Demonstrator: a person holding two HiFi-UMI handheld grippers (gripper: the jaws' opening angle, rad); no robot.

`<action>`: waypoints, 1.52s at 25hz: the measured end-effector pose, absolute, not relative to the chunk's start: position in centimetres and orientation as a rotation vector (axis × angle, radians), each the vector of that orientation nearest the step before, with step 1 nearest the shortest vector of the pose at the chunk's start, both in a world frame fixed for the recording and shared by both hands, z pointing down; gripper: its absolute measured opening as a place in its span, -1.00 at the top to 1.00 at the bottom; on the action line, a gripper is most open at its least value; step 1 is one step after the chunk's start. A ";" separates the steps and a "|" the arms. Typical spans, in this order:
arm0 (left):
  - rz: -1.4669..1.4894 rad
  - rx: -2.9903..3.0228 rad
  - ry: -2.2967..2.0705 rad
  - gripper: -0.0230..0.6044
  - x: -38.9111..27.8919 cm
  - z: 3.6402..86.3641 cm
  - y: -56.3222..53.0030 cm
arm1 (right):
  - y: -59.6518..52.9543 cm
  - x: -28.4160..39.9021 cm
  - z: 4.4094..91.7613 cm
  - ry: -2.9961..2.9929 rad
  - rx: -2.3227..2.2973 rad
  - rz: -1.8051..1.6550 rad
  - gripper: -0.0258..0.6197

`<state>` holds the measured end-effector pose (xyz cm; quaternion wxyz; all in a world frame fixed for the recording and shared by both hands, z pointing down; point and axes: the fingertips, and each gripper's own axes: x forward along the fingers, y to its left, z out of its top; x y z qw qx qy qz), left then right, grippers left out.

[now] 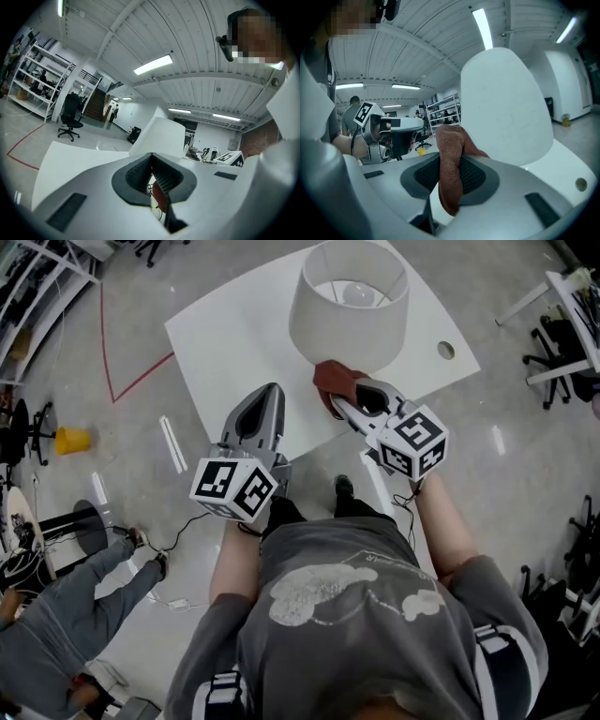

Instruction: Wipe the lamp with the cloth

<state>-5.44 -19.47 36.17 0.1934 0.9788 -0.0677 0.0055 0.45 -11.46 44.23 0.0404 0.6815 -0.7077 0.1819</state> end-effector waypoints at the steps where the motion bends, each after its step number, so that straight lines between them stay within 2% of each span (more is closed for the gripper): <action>1: 0.009 2.746 -0.165 0.90 -5.8 36.1 -20.4 | -12.1 -0.1 44.0 -2.153 2.110 0.553 0.62; 12: -0.023 2.752 0.255 0.90 -5.6 33.3 -26.7 | -17.5 -2.7 36.9 -1.948 2.479 0.356 0.62; 21: -0.052 2.730 0.472 0.90 -6.0 30.3 -28.1 | -18.1 0.6 30.1 -1.662 2.745 0.153 0.62; 38: 0.072 2.752 0.441 0.90 -5.5 32.9 -27.2 | -20.1 -0.9 38.4 -1.775 2.705 0.462 0.62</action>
